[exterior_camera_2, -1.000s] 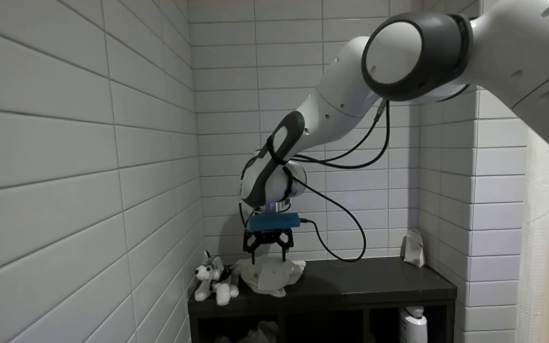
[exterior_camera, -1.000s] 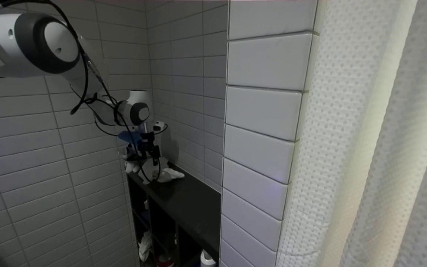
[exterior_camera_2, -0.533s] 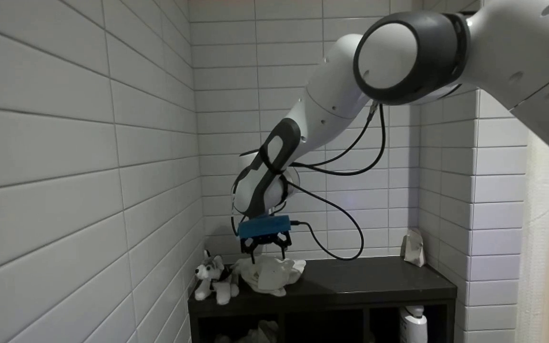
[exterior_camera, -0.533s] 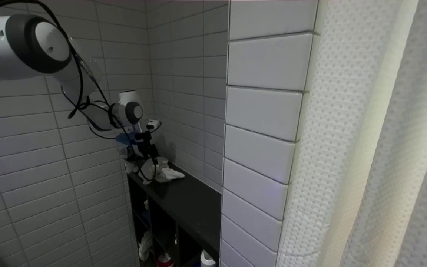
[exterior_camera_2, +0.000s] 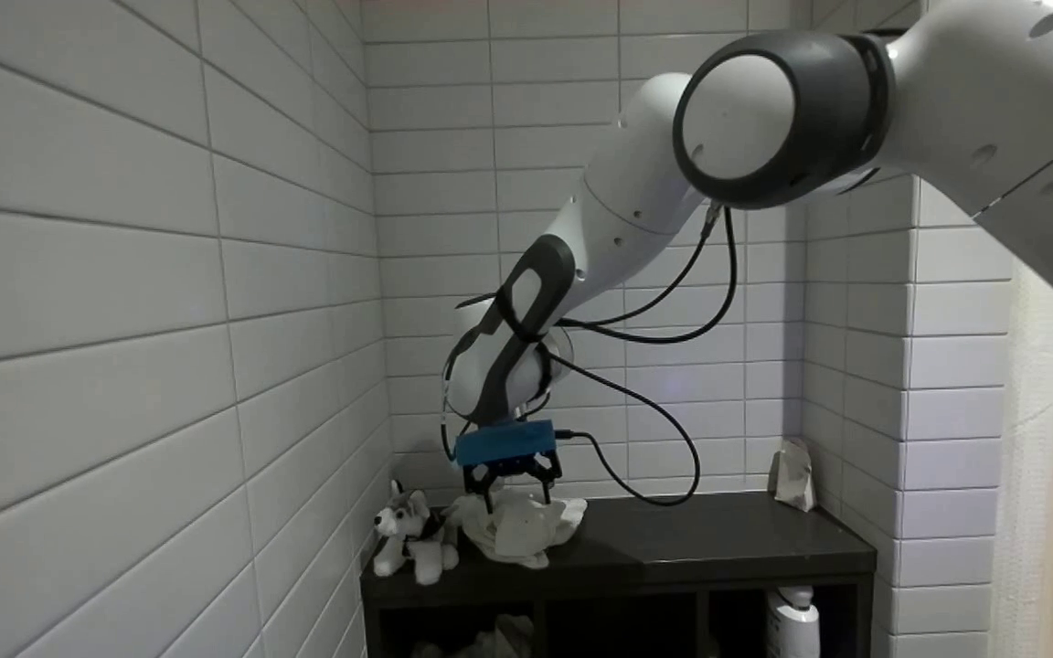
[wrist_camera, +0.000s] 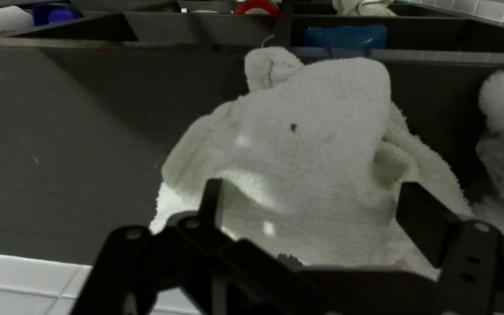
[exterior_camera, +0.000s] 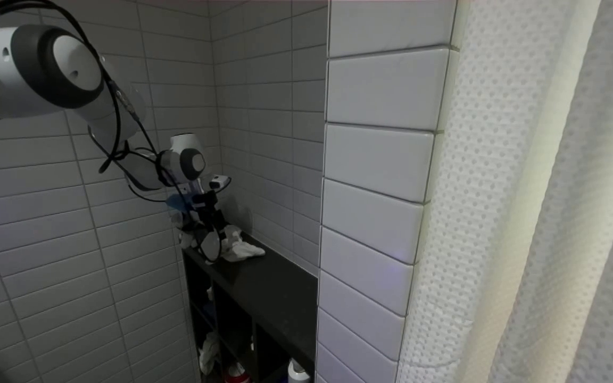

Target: Move the white towel to the right.

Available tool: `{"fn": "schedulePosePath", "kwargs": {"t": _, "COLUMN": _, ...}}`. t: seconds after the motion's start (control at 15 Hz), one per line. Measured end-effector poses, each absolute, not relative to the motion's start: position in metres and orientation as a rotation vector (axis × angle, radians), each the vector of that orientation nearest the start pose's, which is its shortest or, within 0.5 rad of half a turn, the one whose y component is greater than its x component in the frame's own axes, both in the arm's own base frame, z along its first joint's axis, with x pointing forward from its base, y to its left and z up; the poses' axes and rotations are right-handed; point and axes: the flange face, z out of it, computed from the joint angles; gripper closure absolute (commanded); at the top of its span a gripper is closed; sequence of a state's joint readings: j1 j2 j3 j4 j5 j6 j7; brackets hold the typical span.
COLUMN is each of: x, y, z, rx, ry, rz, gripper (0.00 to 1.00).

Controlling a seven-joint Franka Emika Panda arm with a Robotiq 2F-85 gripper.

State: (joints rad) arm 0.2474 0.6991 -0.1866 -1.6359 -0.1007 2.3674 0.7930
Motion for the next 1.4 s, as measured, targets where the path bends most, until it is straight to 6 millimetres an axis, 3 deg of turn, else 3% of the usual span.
{"fn": "schedulePosePath", "kwargs": {"t": 0.53, "x": 0.696, "y": 0.06, "z": 0.195, "rx": -3.162, "ry": 0.995, "rz": -0.151, "gripper": 0.0}}
{"fn": "schedulePosePath", "kwargs": {"t": 0.6, "x": 0.697, "y": 0.06, "z": 0.195, "rx": -3.162, "ry": 0.994, "rz": -0.151, "gripper": 0.22}}
{"fn": "schedulePosePath", "kwargs": {"t": 0.73, "x": 0.698, "y": 0.06, "z": 0.196, "rx": -3.161, "ry": 0.994, "rz": -0.155, "gripper": 0.31}}
{"fn": "schedulePosePath", "kwargs": {"t": 1.27, "x": 0.7, "y": 0.062, "z": 0.2, "rx": -3.157, "ry": 0.99, "rz": -0.17, "gripper": 0.93}}
{"fn": "schedulePosePath", "kwargs": {"t": 1.4, "x": 0.7, "y": 0.062, "z": 0.2, "rx": -3.156, "ry": 0.989, "rz": -0.171, "gripper": 1.0}}
